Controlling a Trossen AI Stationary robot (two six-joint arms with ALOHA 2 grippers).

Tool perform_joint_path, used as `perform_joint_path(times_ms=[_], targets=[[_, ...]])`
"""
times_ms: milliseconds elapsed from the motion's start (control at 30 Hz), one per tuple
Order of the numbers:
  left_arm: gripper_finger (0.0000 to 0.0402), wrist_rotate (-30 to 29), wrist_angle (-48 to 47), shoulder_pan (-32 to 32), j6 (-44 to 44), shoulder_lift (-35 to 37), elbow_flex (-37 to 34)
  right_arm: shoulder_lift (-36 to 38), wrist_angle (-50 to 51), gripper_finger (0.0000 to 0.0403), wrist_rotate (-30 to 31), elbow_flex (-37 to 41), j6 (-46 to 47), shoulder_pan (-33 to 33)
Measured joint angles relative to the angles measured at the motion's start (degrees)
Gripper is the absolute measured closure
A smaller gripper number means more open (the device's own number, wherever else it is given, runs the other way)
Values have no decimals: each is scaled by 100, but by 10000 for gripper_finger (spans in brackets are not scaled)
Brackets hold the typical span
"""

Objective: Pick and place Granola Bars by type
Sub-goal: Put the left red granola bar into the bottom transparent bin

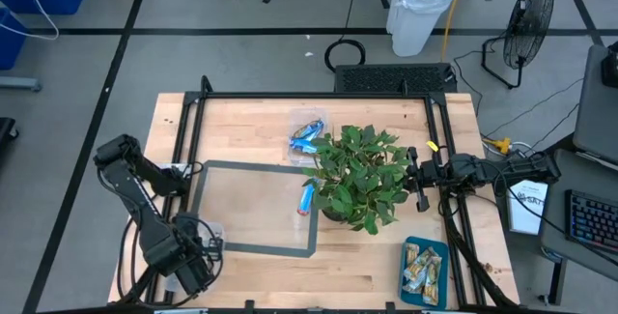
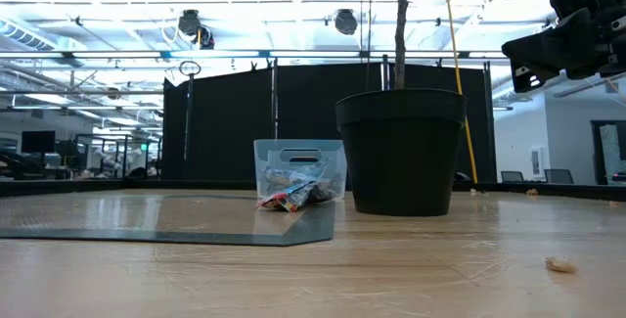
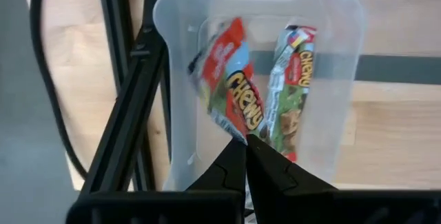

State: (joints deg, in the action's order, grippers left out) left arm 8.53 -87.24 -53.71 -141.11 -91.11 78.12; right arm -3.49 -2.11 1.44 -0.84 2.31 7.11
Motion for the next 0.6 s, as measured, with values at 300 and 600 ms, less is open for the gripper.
perform_joint_path(times_ms=[300,600], targets=[[383,-91,-2,0,23,4,-1,-2,0,403,0,0,2,-1],[382,-92,-4,0,26,6,0,-2,0,403,1,1,0,0]])
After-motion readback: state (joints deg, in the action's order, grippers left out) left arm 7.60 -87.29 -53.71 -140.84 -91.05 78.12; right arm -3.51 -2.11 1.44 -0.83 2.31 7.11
